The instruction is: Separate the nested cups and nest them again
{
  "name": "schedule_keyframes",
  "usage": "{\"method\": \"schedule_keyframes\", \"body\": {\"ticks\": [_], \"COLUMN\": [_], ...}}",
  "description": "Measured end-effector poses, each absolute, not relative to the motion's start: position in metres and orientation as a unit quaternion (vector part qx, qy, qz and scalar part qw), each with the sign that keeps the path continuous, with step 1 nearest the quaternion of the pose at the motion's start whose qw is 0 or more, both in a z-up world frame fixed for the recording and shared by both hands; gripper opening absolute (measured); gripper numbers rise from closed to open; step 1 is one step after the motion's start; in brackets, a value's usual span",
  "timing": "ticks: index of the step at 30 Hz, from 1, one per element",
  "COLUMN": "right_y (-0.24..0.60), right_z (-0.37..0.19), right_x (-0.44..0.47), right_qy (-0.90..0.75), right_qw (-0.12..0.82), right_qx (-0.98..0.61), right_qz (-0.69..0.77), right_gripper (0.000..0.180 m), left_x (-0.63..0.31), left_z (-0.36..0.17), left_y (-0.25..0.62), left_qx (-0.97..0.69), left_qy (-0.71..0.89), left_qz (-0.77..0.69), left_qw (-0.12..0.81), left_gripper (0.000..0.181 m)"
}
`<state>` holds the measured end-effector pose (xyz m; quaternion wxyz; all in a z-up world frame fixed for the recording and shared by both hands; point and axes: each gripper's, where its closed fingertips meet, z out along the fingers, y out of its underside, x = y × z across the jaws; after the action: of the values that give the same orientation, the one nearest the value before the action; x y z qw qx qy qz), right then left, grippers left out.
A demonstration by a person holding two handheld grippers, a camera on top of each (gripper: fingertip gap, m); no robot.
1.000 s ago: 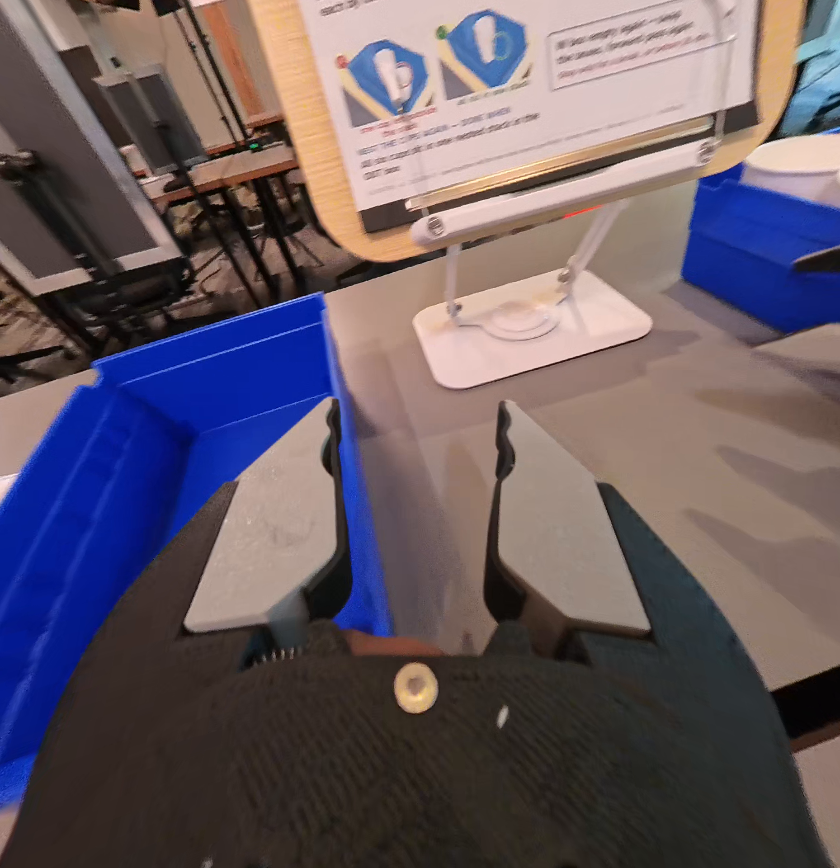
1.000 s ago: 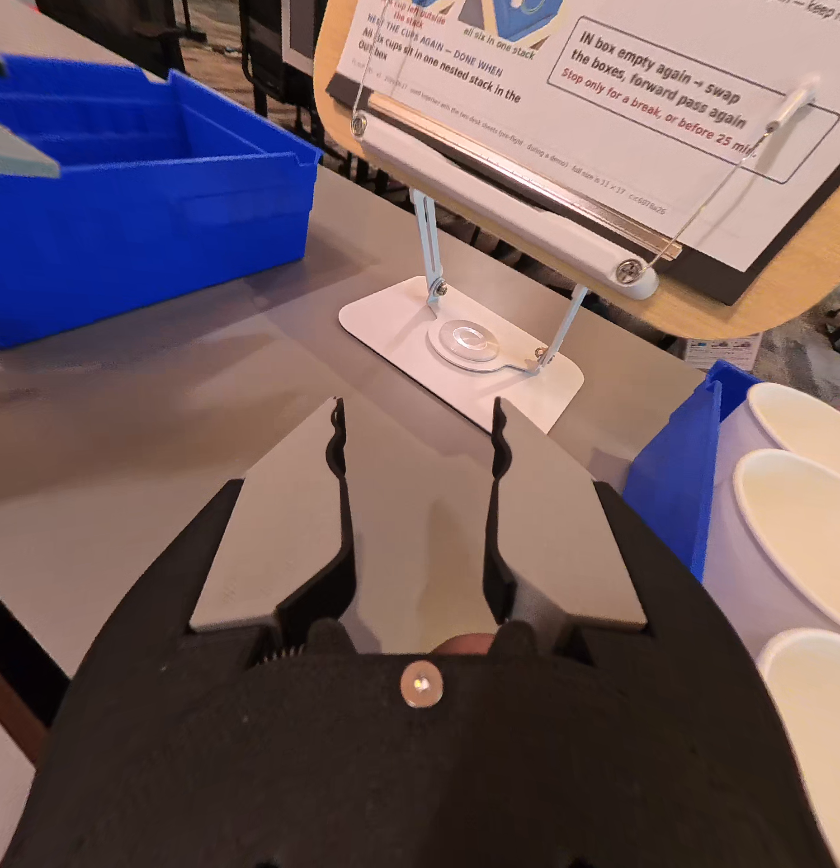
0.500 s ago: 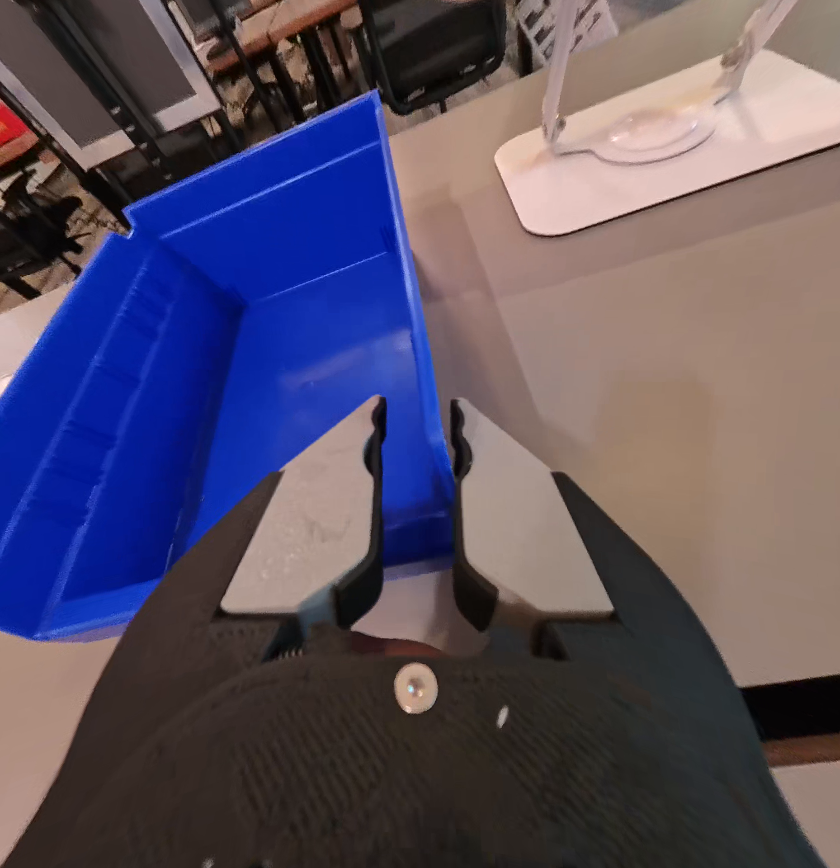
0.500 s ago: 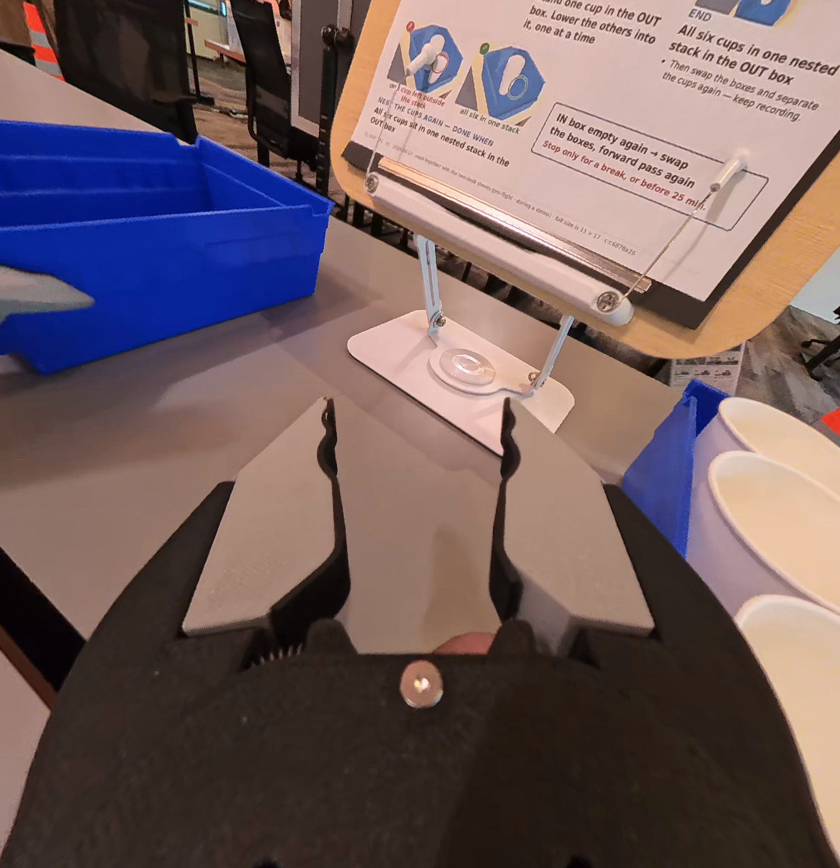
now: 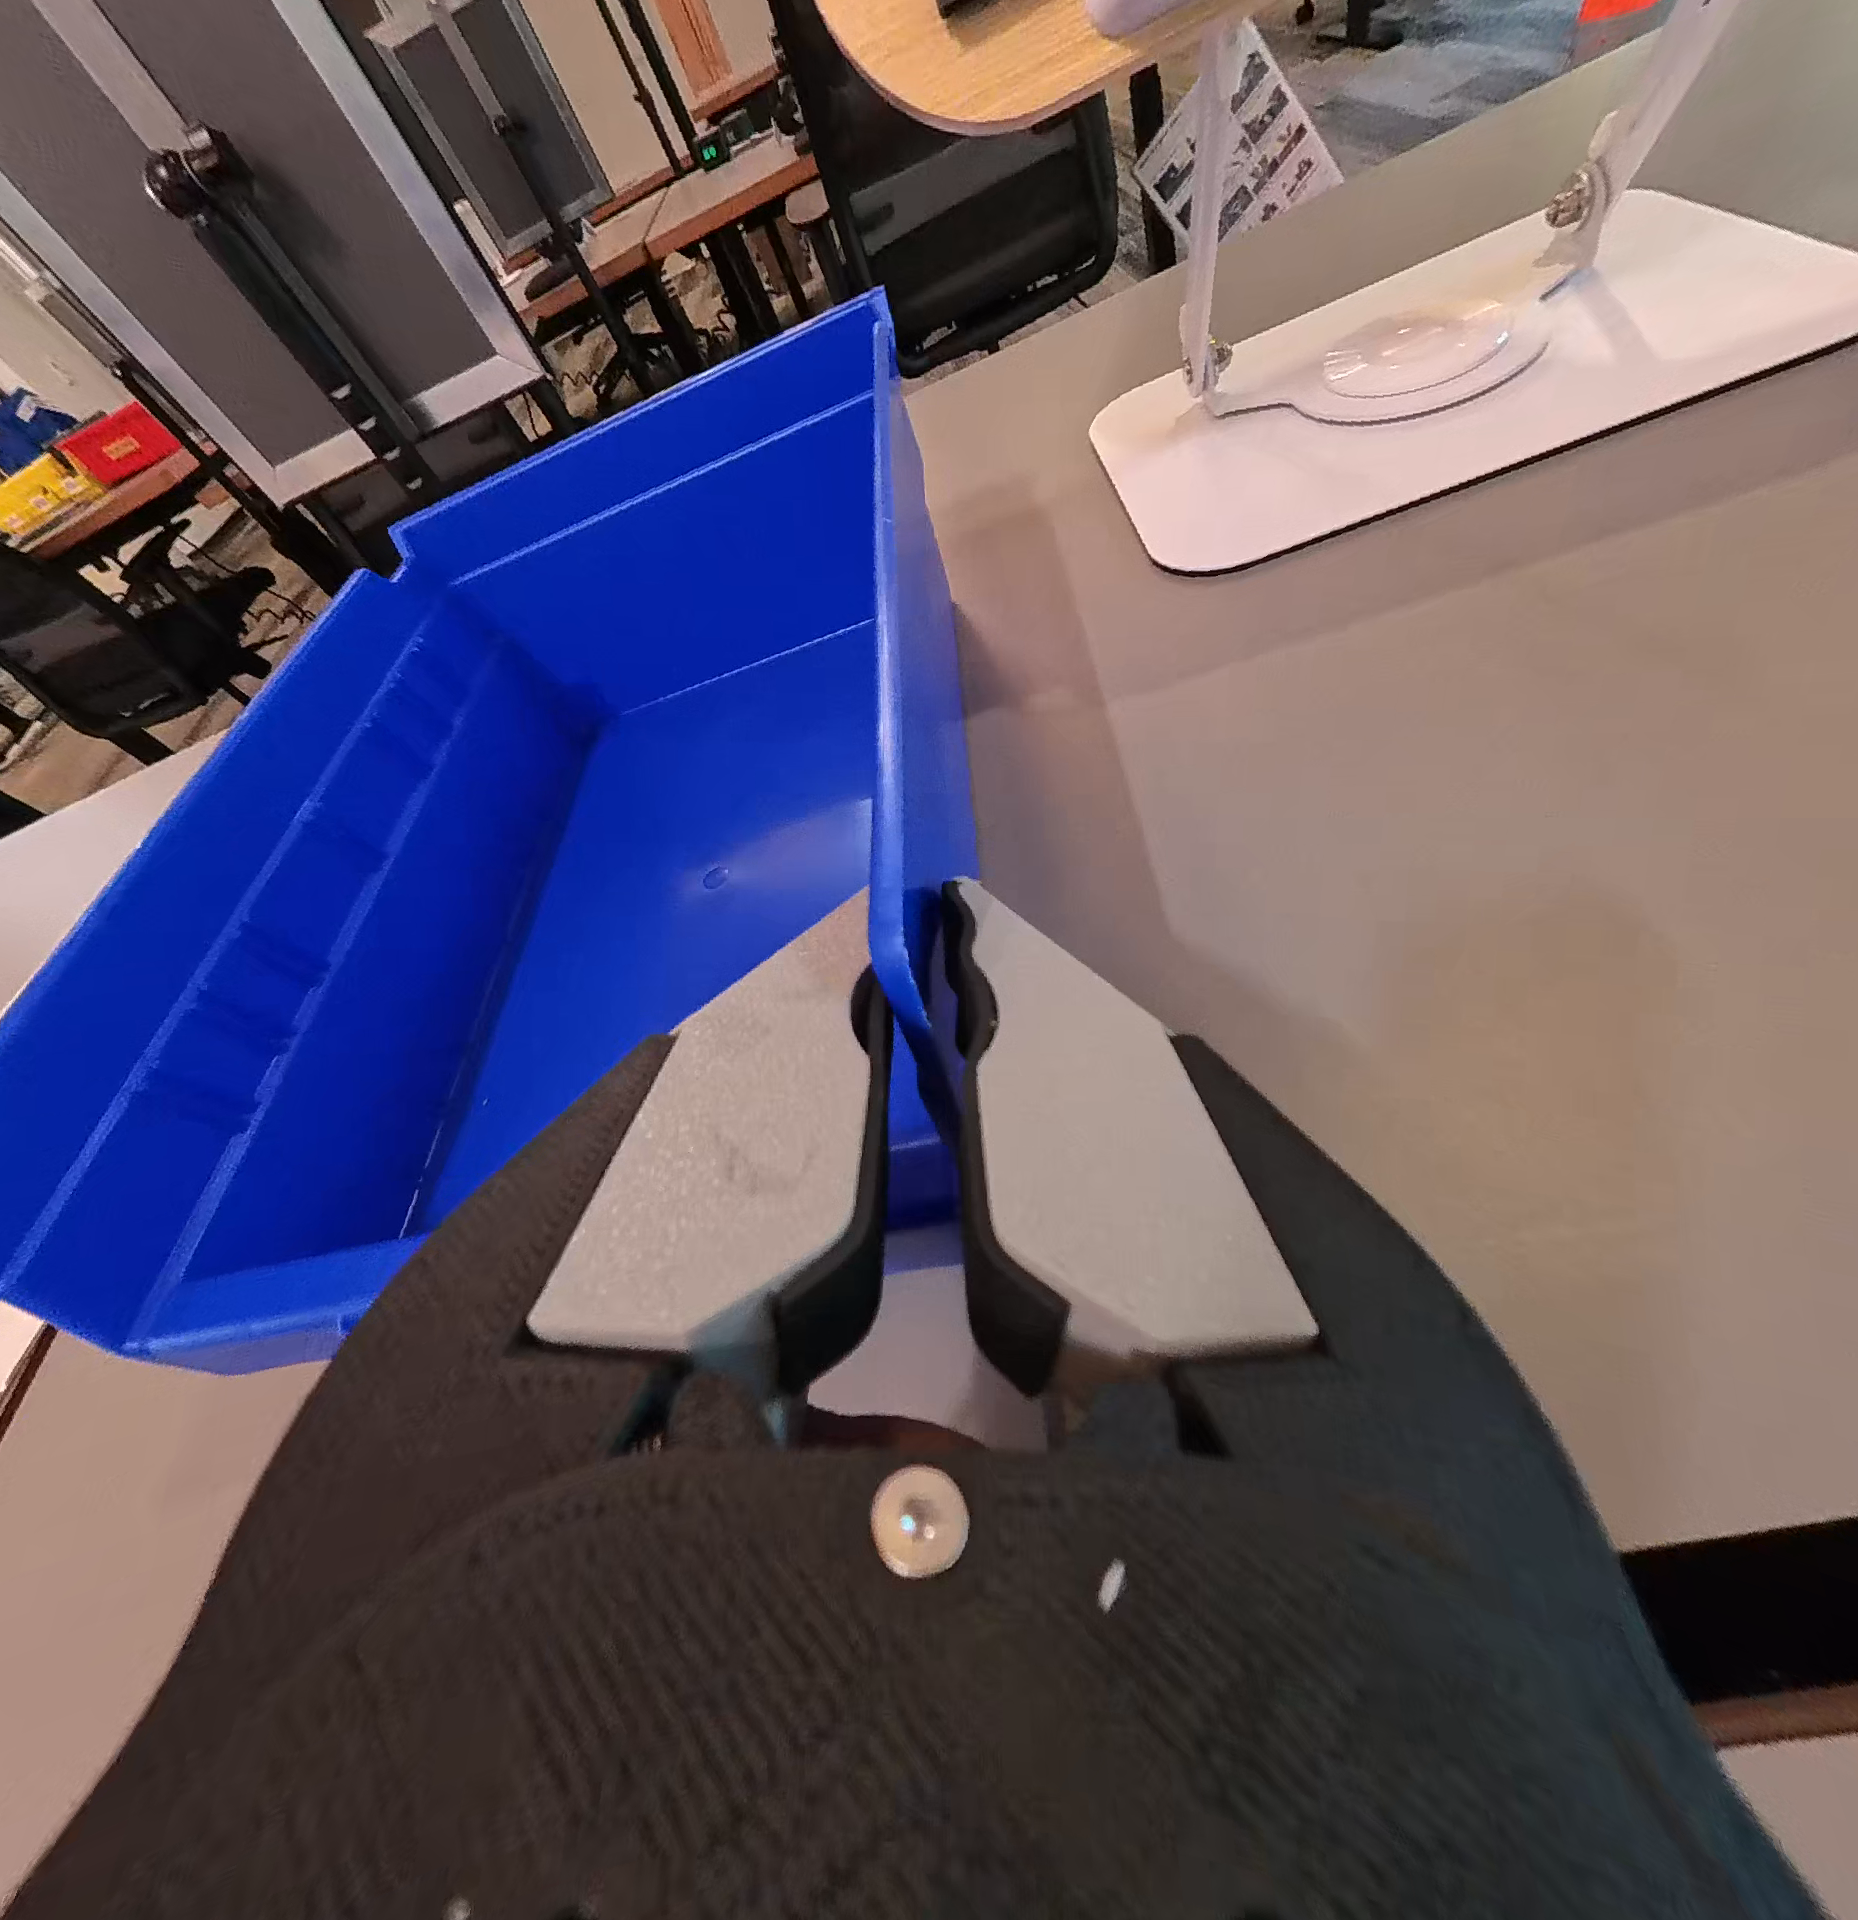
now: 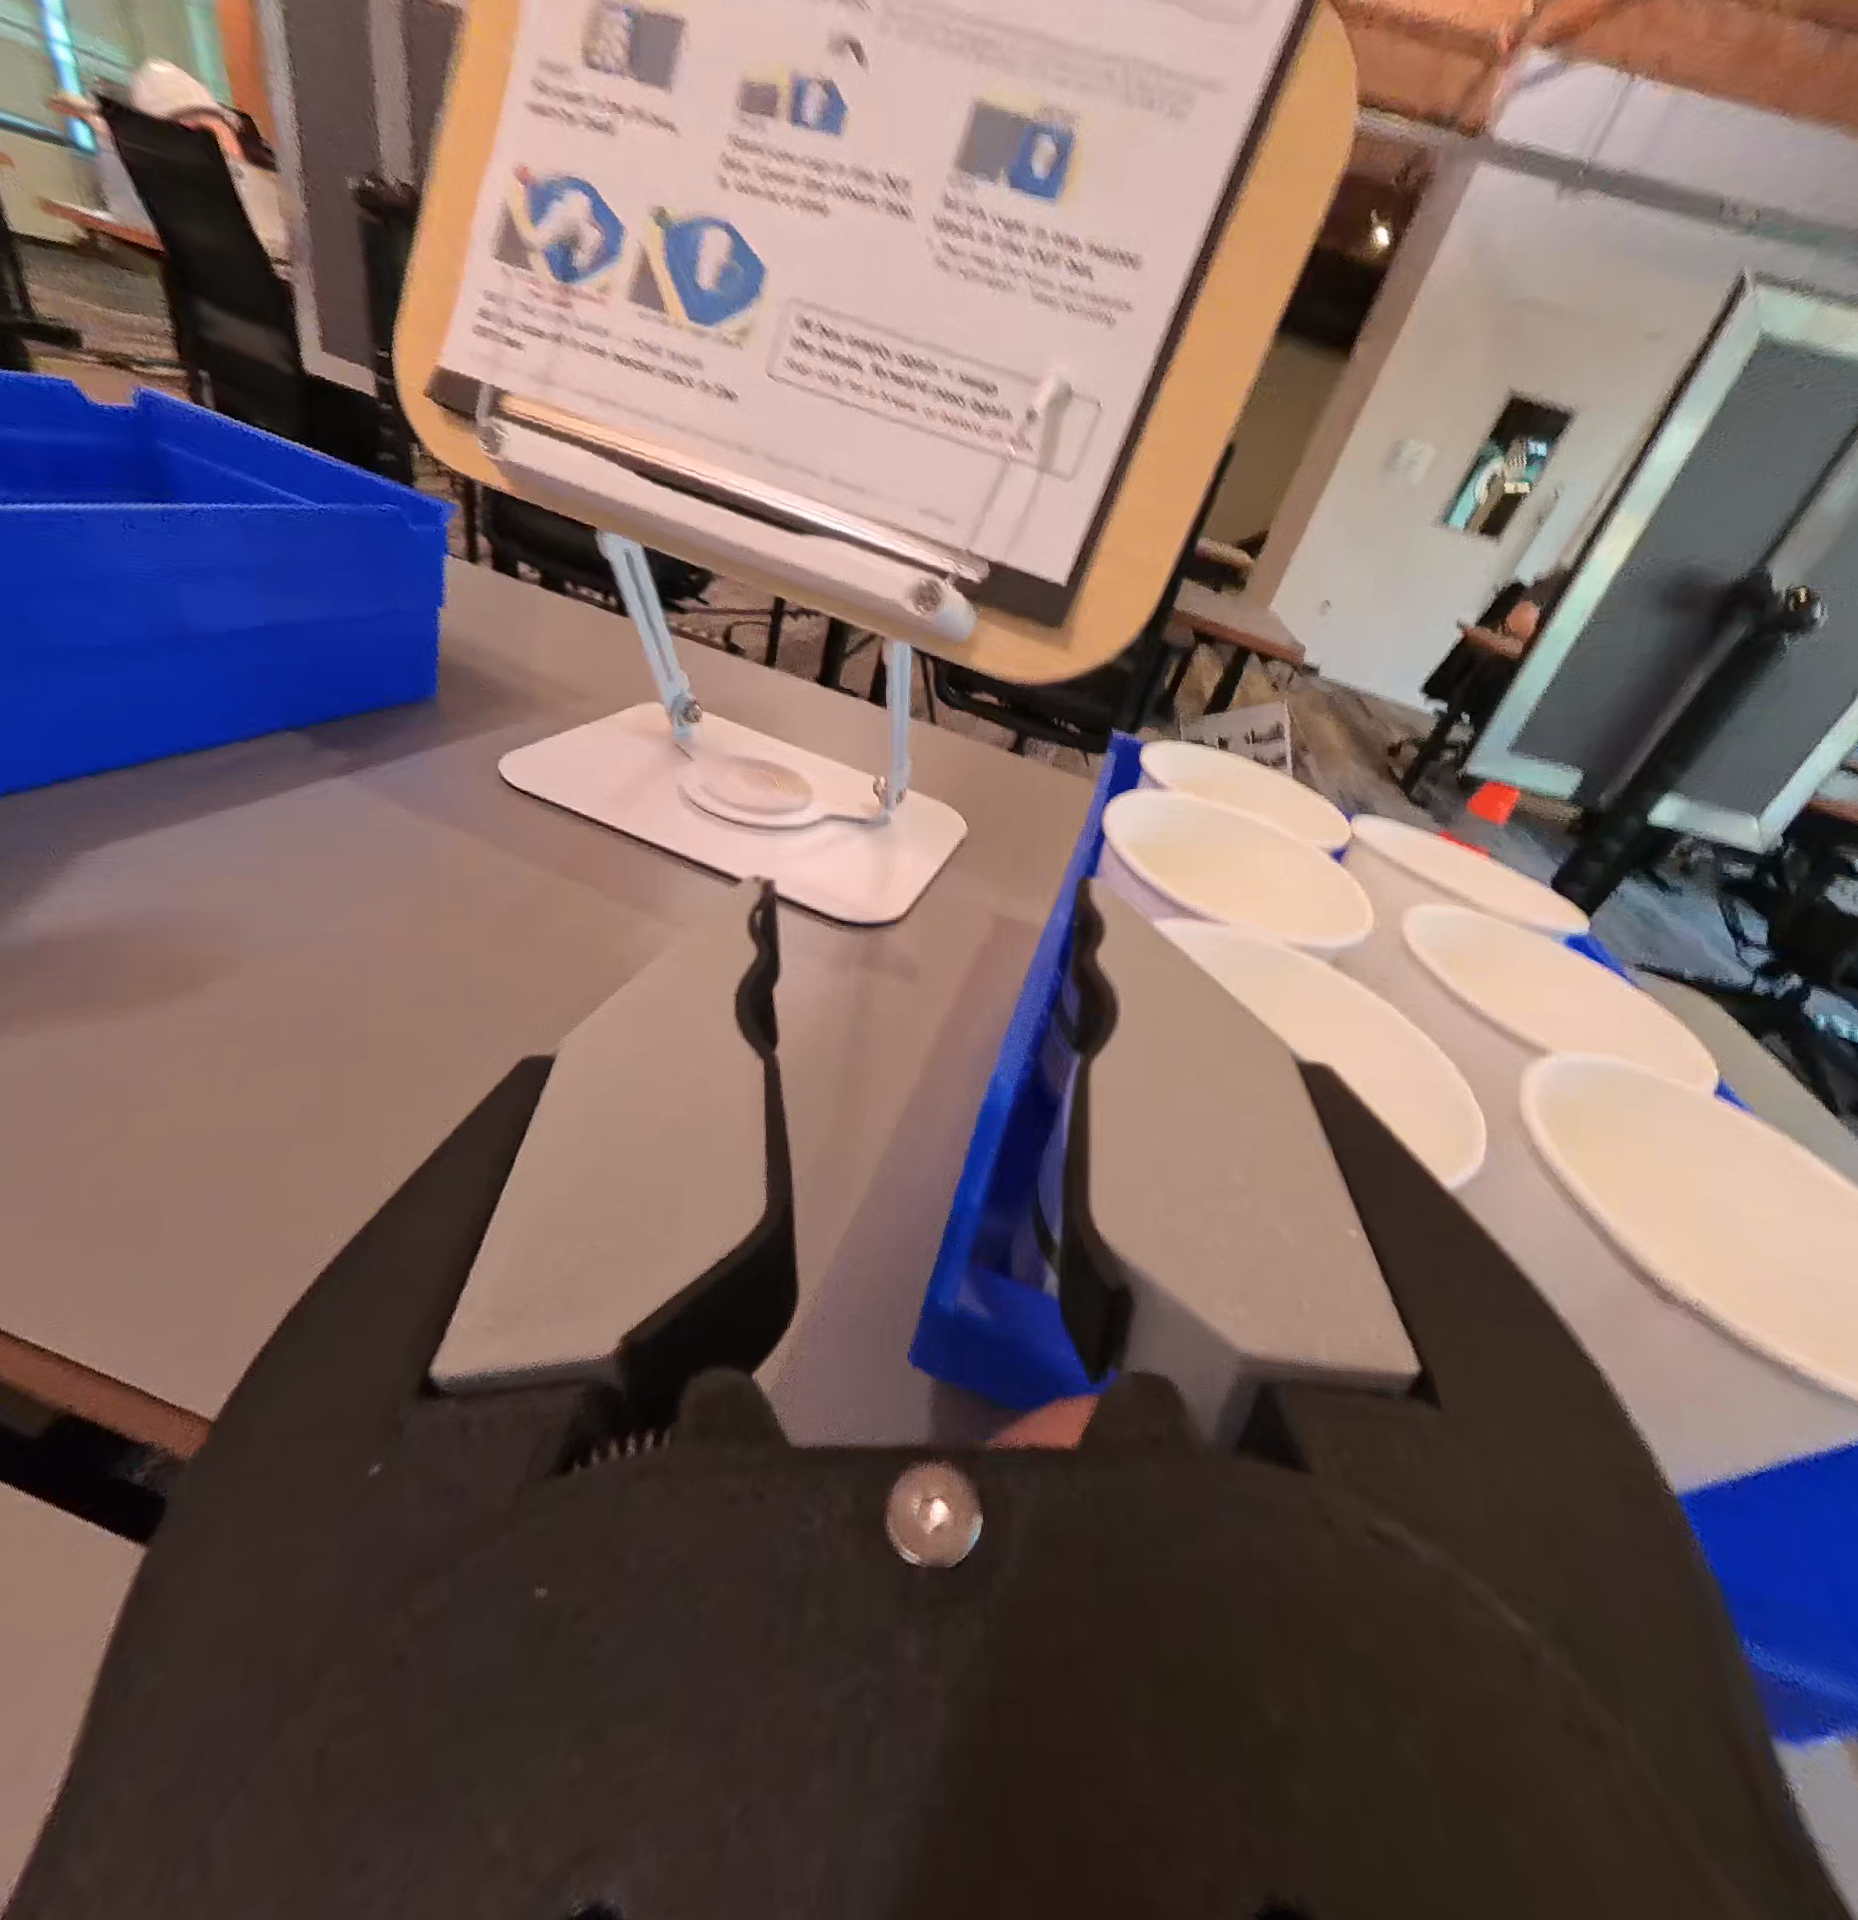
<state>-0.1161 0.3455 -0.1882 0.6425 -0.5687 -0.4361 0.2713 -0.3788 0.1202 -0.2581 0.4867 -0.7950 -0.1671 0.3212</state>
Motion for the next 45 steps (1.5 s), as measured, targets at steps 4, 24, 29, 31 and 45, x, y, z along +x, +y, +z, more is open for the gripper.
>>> {"method": "schedule_keyframes", "body": {"ticks": [4,24,29,31,45], "right_y": [0.35,0.387,0.39,0.39,0.389], "right_z": [-0.203,-0.262,-0.262,-0.262,-0.263], "right_x": [-0.113,-0.108,-0.105,-0.105,-0.106], "right_qy": [-0.433,-0.453,-0.443,-0.444,-0.446], "right_qw": [0.618,0.537,0.536,0.538,0.533], "right_qx": [-0.597,-0.682,-0.688,-0.687,-0.687], "right_qz": [0.272,0.202,0.206,0.203,0.211], "right_gripper": [0.056,0.009,0.008,0.008,0.009], "left_x": [-0.378,-0.377,-0.377,-0.377,-0.376], "left_z": [-0.258,-0.257,-0.257,-0.257,-0.257], "left_y": [0.119,0.119,0.119,0.119,0.119], "left_qx": [-0.794,-0.793,-0.791,-0.791,-0.791], "left_qy": [-0.164,-0.159,-0.159,-0.159,-0.156], "left_qz": [0.325,0.33,0.332,0.332,0.333], "left_qw": [0.487,0.487,0.488,0.489,0.488], "left_gripper": [0.004,0.005,0.005,0.005,0.005]}}
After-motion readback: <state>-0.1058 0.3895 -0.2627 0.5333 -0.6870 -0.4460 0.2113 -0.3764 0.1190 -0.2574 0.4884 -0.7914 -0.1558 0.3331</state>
